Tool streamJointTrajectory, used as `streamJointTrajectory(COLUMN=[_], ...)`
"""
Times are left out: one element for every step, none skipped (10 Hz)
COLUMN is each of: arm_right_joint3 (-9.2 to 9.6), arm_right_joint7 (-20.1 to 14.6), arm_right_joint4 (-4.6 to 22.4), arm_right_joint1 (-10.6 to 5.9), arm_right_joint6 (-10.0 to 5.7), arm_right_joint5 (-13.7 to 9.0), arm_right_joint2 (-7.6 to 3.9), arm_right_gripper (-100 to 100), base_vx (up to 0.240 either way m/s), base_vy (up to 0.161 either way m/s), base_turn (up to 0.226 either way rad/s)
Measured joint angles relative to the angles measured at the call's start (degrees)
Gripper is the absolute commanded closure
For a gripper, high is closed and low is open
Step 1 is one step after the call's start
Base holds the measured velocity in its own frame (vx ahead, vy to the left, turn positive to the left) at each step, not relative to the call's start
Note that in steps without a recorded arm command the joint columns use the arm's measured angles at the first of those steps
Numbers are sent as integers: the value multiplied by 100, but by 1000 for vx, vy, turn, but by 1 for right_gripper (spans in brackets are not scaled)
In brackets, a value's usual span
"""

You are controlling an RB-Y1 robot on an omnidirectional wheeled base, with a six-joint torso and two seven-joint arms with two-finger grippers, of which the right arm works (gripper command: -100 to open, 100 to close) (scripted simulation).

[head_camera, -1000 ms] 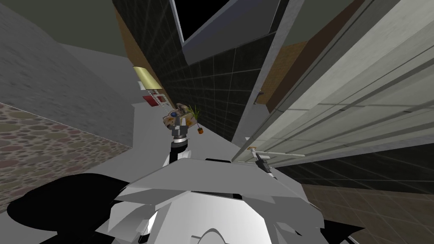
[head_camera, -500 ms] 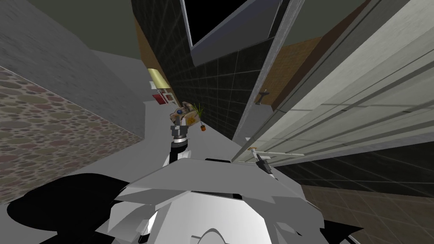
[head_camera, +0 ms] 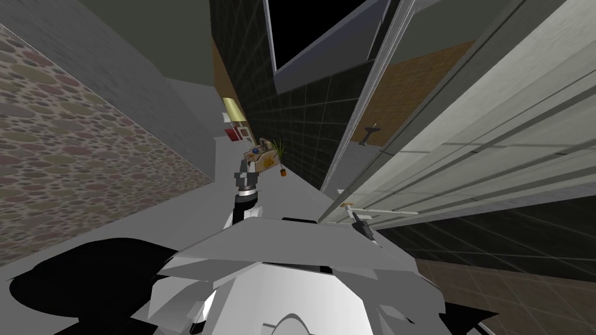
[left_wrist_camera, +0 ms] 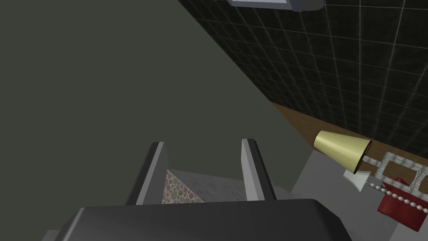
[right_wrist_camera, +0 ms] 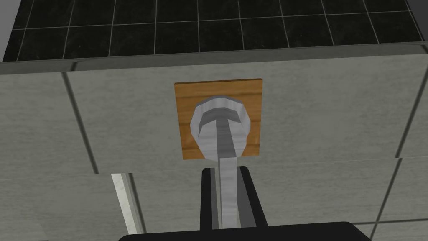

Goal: Pull the door open

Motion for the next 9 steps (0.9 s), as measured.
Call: streamJointTrajectory(arm_right_joint3=[18, 26, 39, 52, 61, 63, 71, 82, 85], arm_right_joint7=[-4, 1, -5, -17, -20, -21, -25, -38, -46], arm_right_joint4=[10, -25, 5, 77, 91, 87, 113, 172, 189], arm_right_joint1=[12, 43, 31, 1, 5, 2, -40, -89, -118], arm_right_joint6=[-29, -32, -54, -102, -106, -87, -97, -125, -130], arm_right_joint5=[-4, -17, -23, -26, -21, -23, -21, -16, -18], arm_right_joint2=[-3, -19, -28, -30, -24, -31, -23, -18, -26], arm_right_gripper=[100, 100, 100, 100, 100, 100, 100, 100, 100], base_vx=[-213, -204, -190, -81, -136, -191, -200, -237, -232], base_vy=[-63, -55, -43, -15, -45, -77, -75, -58, -60], base_turn=[189, 144, 101, 20, 173, 140, 159, 178, 161])
